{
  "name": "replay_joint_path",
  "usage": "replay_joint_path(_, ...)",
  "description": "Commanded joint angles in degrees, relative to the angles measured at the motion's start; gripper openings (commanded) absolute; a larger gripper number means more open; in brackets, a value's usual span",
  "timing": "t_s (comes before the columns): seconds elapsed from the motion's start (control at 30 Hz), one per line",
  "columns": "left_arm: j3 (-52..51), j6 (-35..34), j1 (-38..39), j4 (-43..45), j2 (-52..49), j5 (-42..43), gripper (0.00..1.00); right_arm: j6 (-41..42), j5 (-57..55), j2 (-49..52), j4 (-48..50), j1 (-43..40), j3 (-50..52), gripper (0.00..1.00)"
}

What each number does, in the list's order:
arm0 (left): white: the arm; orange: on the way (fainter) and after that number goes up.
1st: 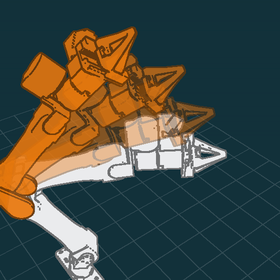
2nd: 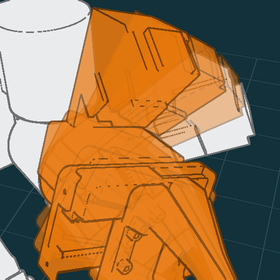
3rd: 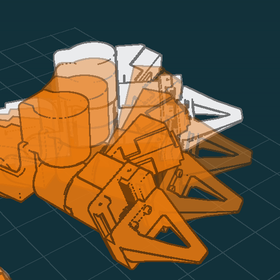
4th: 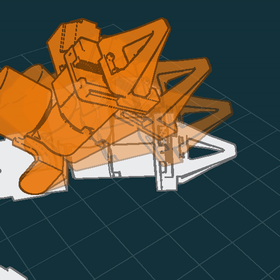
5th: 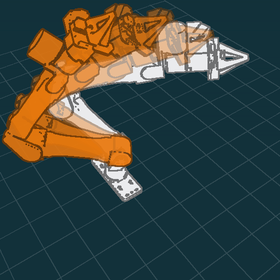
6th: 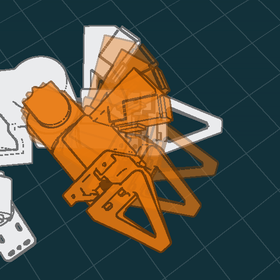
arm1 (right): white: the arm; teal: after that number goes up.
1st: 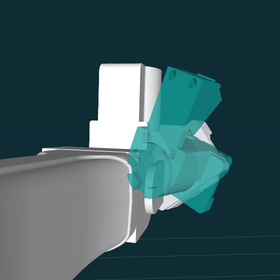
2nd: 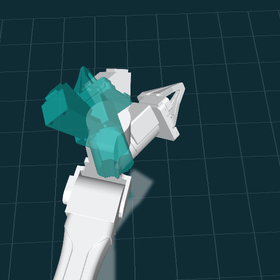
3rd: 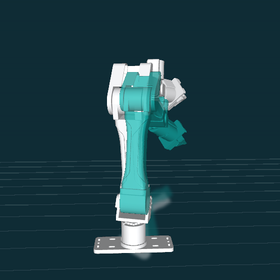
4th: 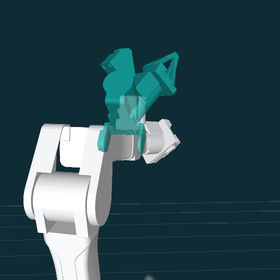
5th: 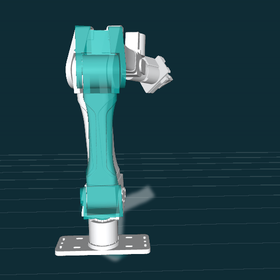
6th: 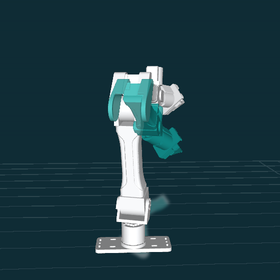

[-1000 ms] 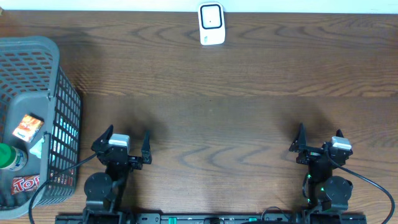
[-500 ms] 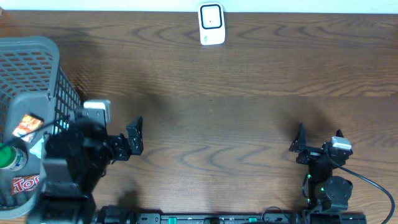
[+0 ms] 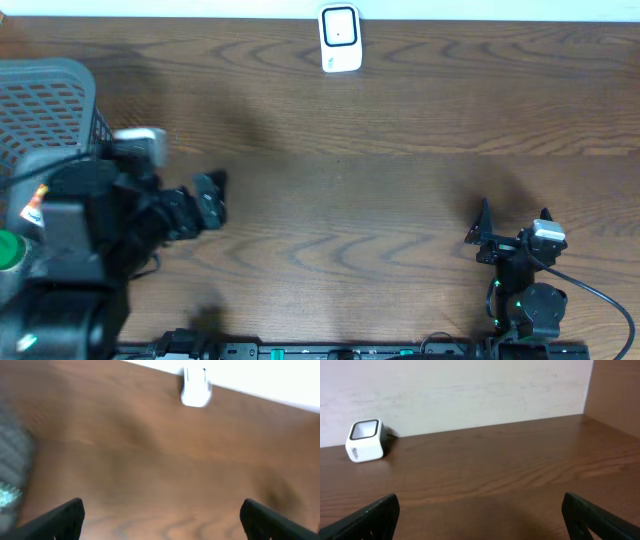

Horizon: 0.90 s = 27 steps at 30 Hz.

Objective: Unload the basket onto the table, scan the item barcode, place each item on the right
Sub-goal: 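Move the left gripper over the basket and reach down inside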

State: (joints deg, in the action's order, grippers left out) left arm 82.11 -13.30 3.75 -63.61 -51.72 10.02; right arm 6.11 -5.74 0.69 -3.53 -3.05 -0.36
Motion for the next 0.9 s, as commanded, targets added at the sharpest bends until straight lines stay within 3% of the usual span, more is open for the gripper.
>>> replay_joint_path(0.0,12.39,-8.28,-1.84,-5.62,-3.23,-17.44,1.0,0.68,0.04,-0.31,-0.15,-0.39,0.04,0.99)
replay_joint_path(0.17,26.8,-16.48,-8.68,-19.39,-9.18,-31.32,1.0,0.68,0.04,-0.31,-0.15,-0.39,0.04,0.99)
replay_joint_path(0.3,27.04,-17.46,-15.78,-20.74,-9.55,-36.85,1.0,0.68,0.04,-0.31,-0.15,-0.39,0.04,0.99)
replay_joint_path(0.57,26.86,-17.44,-33.94,-20.35,-12.09,-36.68,0.99,0.68,0.04,-0.31,-0.15,-0.39,0.04,0.99)
replay_joint_path(0.73,26.86,-17.94,-44.92,-20.48,-18.62,-29.11,0.99,0.68,0.04,-0.31,-0.15,-0.39,0.04,0.99)
replay_joint_path(0.87,26.86,-19.63,-50.16,-20.59,-26.16,-28.5,0.99,0.68,0.04,-0.31,-0.15,-0.39,0.04,0.99)
